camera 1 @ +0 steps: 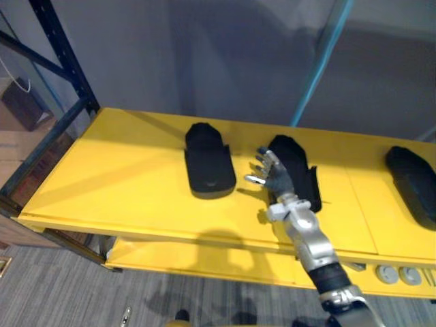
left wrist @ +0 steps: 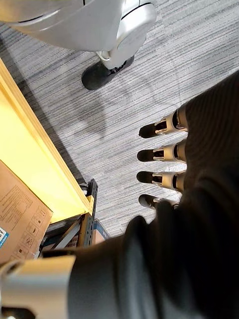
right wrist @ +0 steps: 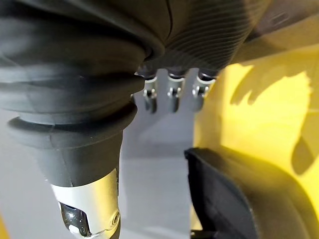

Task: Walk over and take plastic housings, then place them on the shelf

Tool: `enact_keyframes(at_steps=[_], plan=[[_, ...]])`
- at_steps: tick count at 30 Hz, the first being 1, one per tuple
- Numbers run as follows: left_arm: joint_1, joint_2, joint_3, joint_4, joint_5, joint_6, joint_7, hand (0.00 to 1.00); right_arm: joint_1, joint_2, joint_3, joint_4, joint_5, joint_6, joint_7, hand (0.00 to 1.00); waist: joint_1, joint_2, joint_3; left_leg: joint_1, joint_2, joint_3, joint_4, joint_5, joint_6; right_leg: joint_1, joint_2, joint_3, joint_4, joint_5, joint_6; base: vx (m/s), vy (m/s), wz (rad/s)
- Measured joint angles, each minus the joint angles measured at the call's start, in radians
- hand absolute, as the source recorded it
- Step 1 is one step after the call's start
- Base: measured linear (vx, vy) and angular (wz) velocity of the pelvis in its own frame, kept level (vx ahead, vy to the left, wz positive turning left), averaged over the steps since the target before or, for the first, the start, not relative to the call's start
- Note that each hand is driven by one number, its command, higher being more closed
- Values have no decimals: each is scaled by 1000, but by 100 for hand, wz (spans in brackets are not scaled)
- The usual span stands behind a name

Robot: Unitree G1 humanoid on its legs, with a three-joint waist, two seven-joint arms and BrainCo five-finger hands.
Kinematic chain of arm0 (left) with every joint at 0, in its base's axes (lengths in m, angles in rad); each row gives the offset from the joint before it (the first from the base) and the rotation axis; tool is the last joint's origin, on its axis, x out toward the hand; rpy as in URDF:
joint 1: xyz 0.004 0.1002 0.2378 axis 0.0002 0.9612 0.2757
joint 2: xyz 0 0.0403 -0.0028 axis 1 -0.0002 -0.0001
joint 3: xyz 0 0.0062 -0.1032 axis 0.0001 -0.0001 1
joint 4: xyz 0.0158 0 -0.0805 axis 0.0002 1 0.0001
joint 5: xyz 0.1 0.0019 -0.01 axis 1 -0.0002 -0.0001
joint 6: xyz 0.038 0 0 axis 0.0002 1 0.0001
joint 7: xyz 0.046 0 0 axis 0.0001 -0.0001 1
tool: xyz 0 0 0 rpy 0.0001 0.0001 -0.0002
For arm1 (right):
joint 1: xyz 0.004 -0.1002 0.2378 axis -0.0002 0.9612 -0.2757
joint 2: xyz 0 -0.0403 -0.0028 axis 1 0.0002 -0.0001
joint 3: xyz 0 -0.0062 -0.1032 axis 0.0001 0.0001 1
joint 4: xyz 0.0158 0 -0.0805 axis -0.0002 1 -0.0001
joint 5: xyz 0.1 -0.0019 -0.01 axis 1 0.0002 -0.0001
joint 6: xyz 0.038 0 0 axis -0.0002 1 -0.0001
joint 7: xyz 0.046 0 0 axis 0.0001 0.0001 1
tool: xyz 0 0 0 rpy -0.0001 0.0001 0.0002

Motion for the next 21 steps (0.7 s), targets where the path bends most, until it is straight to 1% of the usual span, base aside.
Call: enact_keyframes(at_steps=[7,9,13,16,18,21], plan=[[0,-1,4,2,-1,7,-3,0,-1,5,39,0,-2,-1,-1,0,-1,0,0,0,0,-5,-7,9,0,-1,0,-2,0,0,1,-2,0,1],[0,-1,4,2,-1,7,-4,0,-1,6,40,0,-21,0,-3,0,0,0,0,-1,0,-5,-8,11,0,-1,0,-2,0,0,1,0,0,0],[0,-2,3,3,-2,7,-4,0,-2,6,43,0,-69,26,-10,0,0,0,1,-1,-2,-7,-9,15,-1,-2,-2,-2,0,-5,12,0,0,0],[0,-4,3,12,-4,7,-3,0,-4,6,58,1,-83,43,-16,0,-1,2,3,-2,-2,-8,-9,17,-2,-2,-1,-4,0,-7,16,0,0,0],[0,-8,2,12,-10,7,-3,0,-12,10,64,16,-96,67,-25,0,0,3,4,-2,-2,-10,-10,17,-2,-2,-1,-5,0,-7,16,0,0,0],[0,-10,2,12,-13,7,-3,0,-36,17,68,38,-97,83,-25,0,1,2,14,-2,-3,-10,-10,17,-2,0,-1,-7,0,-7,16,0,0,0]])
